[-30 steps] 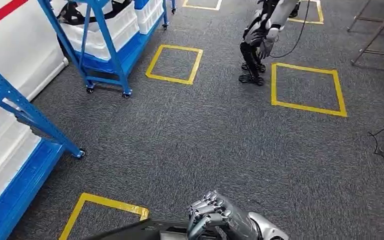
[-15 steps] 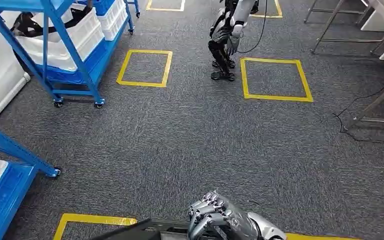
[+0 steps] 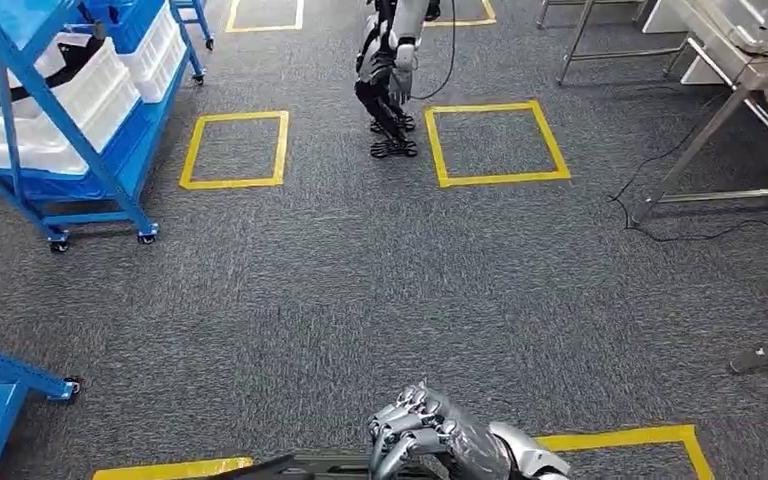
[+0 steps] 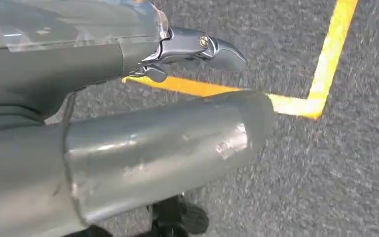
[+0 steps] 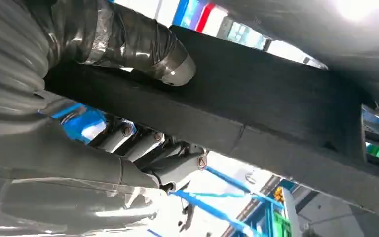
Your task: Take the parts from the cabinet and place them on the table.
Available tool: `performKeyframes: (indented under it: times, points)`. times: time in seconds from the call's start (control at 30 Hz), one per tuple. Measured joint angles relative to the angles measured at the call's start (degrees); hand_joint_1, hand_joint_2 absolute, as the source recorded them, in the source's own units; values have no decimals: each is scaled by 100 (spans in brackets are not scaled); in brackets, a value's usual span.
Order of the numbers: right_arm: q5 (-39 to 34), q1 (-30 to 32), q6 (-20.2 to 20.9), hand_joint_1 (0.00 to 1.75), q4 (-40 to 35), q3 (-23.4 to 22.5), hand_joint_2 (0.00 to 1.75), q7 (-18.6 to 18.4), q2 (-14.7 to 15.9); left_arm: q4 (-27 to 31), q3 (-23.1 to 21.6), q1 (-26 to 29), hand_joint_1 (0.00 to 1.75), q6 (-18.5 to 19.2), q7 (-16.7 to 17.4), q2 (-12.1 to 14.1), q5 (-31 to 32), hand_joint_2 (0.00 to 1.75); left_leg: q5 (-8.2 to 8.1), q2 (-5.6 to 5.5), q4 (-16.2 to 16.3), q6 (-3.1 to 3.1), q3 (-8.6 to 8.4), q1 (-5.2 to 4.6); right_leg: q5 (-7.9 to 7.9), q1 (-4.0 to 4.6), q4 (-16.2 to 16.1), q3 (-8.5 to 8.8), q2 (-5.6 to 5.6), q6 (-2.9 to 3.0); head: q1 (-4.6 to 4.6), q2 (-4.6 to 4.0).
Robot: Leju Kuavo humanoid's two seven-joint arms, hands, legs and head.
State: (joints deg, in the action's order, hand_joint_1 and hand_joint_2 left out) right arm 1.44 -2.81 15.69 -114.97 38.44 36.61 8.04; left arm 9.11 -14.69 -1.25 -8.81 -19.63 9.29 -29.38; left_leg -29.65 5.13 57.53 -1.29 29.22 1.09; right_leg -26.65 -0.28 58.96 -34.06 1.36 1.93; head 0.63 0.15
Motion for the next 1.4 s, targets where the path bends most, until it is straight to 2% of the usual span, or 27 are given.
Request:
performKeyframes:
  times: [0.07,0.13,0.17,0.2,0.27,0.3,0.33,0.47,0.5,0.57,0.63,0.67,0.7,0.77,0.8,0.83,0.97,1.0,1.07,1.13,1.17,1.2,1.27,1.3,1.33,1.37,1.4]
  points:
    - [31,-29,13,166,35,11,175,7,-46,0,0,4,0,0,-4,-27,-11,0,-412,-370,636,-9,282,8,4,8,-7,-1,-74,67,2,0]
    - [55,-29,35,166,72,18,175,22,-114,0,0,14,0,20,-33,-42,-37,0,-825,-474,1641,-22,782,7,-1,46,-3,-2,-193,89,0,0]
    - [57,-28,59,166,96,22,175,26,-138,0,0,18,0,37,-37,-44,-52,0,-829,-477,1894,-15,931,7,-3,64,1,4,-266,94,0,0]
    - [57,-28,81,166,109,24,175,28,-158,0,0,43,0,42,-37,-46,-55,0,-680,-481,1821,5,930,7,-5,76,8,15,-343,97,0,-2]
    - [57,-26,123,166,140,24,175,31,-214,-2,0,44,0,48,-37,-48,-57,0,-101,-538,937,65,578,0,-11,87,23,41,-490,99,0,0]
    - [57,-25,125,166,144,24,175,33,-227,0,0,37,0,48,-37,-46,-55,0,183,-694,377,98,345,-1,-21,86,31,53,-545,92,0,0]
    - [57,-24,127,166,153,24,175,46,-232,-4,0,47,0,40,-29,-42,-57,0,161,-968,135,126,244,-8,-29,89,45,37,-592,74,-2,0]
    - [57,-10,133,166,190,24,175,94,-275,-7,0,27,0,33,-7,-44,-57,0,183,-797,14,165,195,-51,31,38,25,-37,-827,-69,0,-2]
    - [57,-6,133,166,192,24,175,96,-275,-4,0,19,0,33,-9,-53,-57,0,243,-701,-75,216,159,30,-10,46,72,-40,-790,-90,0,0]
    - [57,-15,136,166,197,24,175,101,-278,-4,0,21,0,33,-13,-55,-55,0,259,-583,-117,276,137,-5,-368,74,575,-282,-337,-134,2,0]
    - [57,-12,140,166,212,24,175,114,-278,-7,0,52,0,33,-13,-55,-52,0,242,-444,-107,279,144,-21,-760,35,1453,-714,-209,-168,0,0]
    - [55,-12,147,166,225,24,175,118,-278,-7,0,56,0,33,-15,-55,-50,0,233,-372,-102,273,145,-21,-823,12,1742,-862,-194,-186,0,-2]
    - [55,-12,147,166,227,24,175,127,-278,-4,0,52,0,33,-15,-57,-48,0,224,-305,-98,264,141,-20,-727,-12,1729,-865,-182,-203,-2,0]
    - [55,-11,147,166,229,22,175,138,-278,-4,0,40,0,35,-15,-72,-4,0,189,-191,-90,234,107,-16,-267,-47,963,-463,-113,-221,-2,0]
    - [55,-10,149,166,229,18,175,149,-276,-4,0,32,0,33,-18,-77,0,0,166,-139,-85,214,78,-14,-37,-49,413,-163,-6,-215,-2,-2]
    - [53,-8,149,166,229,7,175,155,-271,-4,0,30,0,31,-24,-79,7,0,138,-94,-83,173,48,-26,-79,-16,29,33,266,-192,0,-2]
    - [35,49,173,166,223,-9,175,160,-269,-4,0,-2,0,4,-33,-94,35,0,97,81,-91,49,-3,-39,-52,66,24,-5,39,-76,0,0]
    - [35,64,186,166,219,-9,175,162,-269,-4,0,-15,0,-2,-33,-103,48,0,52,68,-76,9,-4,-21,-19,10,-38,33,-18,-23,0,0]
    - [40,74,212,166,219,-20,175,164,-269,-4,-2,-13,0,-4,-33,-125,50,0,-269,-367,398,-16,180,12,-6,2,-62,53,-92,44,0,0]
    - [46,80,225,166,223,-22,175,162,-269,-4,-2,-6,0,-4,-33,-136,55,0,-710,-466,1370,-30,658,9,-15,24,-52,48,-211,66,0,0]
    - [53,84,229,166,225,-22,175,162,-269,-4,-2,5,0,-4,-28,-142,57,0,-805,-468,1738,-28,854,9,-18,39,-42,45,-276,72,0,-2]
    - [55,91,232,166,227,-22,175,162,-269,-4,-2,22,0,-4,-26,-147,59,0,-739,-469,1842,-18,937,9,-22,50,-31,49,-356,77,0,0]
    - [70,107,234,166,227,-22,175,164,-269,-4,-2,20,0,-20,-24,-162,68,0,-242,-499,1201,31,699,9,-31,63,-19,75,-500,76,0,0]
    - [85,109,238,166,227,-22,175,164,-269,-4,-2,14,0,-22,-24,-162,70,0,59,-584,648,61,457,8,-36,62,-15,95,-567,69,0,-2]
    - [94,111,243,166,225,-22,175,164,-269,-4,-2,22,0,-22,-24,-160,70,0,227,-790,196,91,274,9,-43,50,-14,94,-619,57,0,-2]
    - [101,112,245,166,227,-22,175,164,-269,-7,-2,29,0,-28,-20,-162,70,0,156,-936,63,105,228,3,-47,89,19,63,-667,26,0,-2]
    - [105,122,247,166,225,-24,175,164,-269,-7,-4,15,0,-28,-22,-162,72,0,155,-901,35,100,199,-6,-27,51,21,22,-746,-13,0,0]
